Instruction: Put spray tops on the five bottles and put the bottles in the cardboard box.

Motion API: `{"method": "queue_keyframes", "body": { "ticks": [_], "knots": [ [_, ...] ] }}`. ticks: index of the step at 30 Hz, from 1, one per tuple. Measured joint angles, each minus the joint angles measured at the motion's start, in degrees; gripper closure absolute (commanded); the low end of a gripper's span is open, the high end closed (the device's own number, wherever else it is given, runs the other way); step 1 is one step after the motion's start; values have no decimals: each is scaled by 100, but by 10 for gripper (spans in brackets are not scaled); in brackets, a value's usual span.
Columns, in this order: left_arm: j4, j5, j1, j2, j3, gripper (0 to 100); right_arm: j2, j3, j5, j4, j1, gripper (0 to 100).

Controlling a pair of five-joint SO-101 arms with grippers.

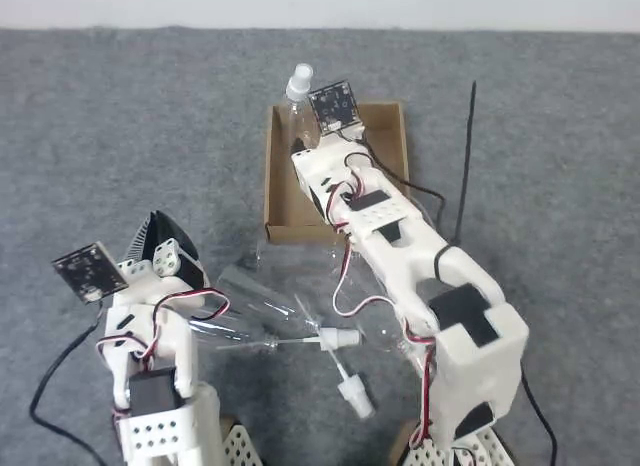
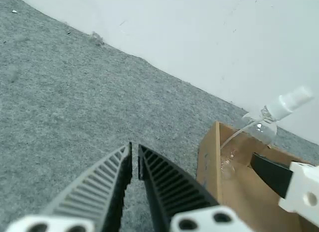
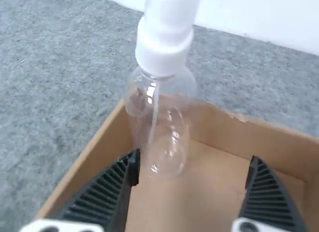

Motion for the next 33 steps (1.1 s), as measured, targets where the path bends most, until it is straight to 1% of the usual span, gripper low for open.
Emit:
{"method": "queue_keyframes", "body": {
  "ticks": [5,20,33],
  "knots": [
    [0,0,0,0,0,988,-484,9,0,782,26,712],
    [0,0,0,0,0,988,-1310,9,0,2646,35,713],
    [26,0,0,0,0,988,-2110,9,0,3429,26,712]
  ]
}}
